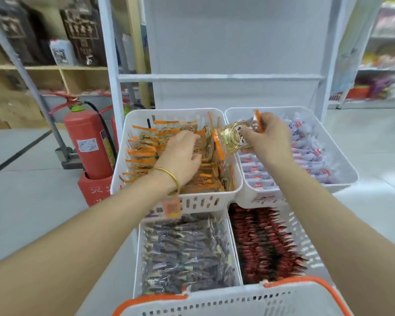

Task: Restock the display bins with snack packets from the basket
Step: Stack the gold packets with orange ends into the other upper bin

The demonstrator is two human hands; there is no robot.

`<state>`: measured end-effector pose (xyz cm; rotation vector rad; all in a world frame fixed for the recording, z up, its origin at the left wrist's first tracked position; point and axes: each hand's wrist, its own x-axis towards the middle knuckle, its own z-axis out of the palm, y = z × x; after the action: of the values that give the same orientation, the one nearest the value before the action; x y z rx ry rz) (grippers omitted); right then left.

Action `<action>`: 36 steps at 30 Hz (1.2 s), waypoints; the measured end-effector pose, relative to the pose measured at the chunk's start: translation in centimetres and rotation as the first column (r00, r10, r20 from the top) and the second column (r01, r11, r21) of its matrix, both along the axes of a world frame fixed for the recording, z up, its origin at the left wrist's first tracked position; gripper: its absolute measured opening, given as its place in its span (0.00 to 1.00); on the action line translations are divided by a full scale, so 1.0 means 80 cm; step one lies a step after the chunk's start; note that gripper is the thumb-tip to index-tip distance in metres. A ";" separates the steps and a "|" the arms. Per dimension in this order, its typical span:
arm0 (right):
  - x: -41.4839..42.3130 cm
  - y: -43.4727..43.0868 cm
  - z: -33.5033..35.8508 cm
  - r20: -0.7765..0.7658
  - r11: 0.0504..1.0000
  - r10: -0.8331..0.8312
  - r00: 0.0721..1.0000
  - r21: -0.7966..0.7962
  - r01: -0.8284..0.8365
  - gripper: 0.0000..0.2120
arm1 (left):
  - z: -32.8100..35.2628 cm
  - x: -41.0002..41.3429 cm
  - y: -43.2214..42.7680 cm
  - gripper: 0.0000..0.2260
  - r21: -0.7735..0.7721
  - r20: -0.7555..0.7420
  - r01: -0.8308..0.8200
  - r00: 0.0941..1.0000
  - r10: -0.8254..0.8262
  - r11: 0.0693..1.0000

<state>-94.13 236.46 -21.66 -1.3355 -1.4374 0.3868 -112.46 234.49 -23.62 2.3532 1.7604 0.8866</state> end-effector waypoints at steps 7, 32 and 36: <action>-0.063 0.111 0.005 0.199 0.979 -0.183 0.963 0.124 0.161 0.03 | -0.029 -0.007 0.108 0.28 -0.104 -0.399 -0.113 0.915 0.063 0.988; -0.073 0.130 -0.037 0.643 0.943 -0.293 0.707 0.319 0.101 0.20 | -0.015 -0.008 0.154 0.06 0.155 -0.260 -0.123 0.952 0.160 0.980; -0.082 0.135 -0.035 0.703 0.920 -0.357 0.615 0.381 0.098 0.18 | -0.013 -0.007 0.163 0.10 0.108 -0.327 -0.137 0.930 0.165 0.985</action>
<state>-100.72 247.28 -24.46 -1.4629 -1.8686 -0.6646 -113.00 247.51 -24.68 2.5768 2.0911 0.6105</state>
